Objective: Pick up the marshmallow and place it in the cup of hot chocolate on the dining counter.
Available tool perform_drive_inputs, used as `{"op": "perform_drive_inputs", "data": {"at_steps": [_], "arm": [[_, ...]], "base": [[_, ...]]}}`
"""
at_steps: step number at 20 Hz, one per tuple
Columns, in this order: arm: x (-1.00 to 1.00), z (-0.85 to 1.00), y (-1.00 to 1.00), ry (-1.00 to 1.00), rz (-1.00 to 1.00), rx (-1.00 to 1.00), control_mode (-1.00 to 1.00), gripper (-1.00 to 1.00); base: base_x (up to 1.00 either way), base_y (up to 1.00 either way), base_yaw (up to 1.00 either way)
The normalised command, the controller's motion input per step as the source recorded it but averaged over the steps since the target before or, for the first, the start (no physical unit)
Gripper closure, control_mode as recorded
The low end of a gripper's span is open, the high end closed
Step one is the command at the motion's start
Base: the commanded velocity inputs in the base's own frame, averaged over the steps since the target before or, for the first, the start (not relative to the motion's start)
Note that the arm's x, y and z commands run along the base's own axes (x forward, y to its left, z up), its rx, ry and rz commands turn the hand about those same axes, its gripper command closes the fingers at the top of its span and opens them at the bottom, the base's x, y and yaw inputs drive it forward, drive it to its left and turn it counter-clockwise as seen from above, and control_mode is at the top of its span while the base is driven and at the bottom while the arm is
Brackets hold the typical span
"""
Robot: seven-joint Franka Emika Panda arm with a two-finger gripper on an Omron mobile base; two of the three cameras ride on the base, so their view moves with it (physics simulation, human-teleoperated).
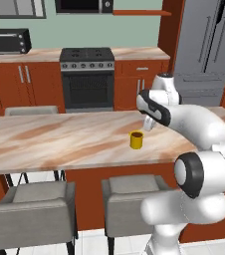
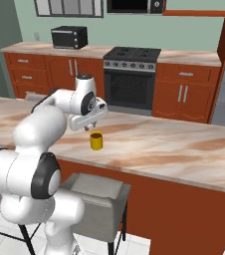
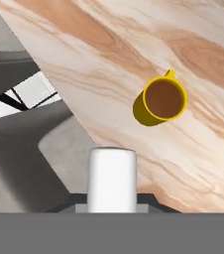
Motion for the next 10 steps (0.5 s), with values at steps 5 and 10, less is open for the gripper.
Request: {"op": "perform_drive_inputs", "data": {"at_steps": [5, 10], "arm": [[0.55, -0.06, 0.03, 0.02, 0.15, 0.0, -1.0, 1.0], [0.57, -0.31, 0.0, 0.01, 0.11, 0.0, -1.0, 1.0]], "base": [[0.0, 0.0, 0.0], [0.0, 0.0, 0.0]]}}
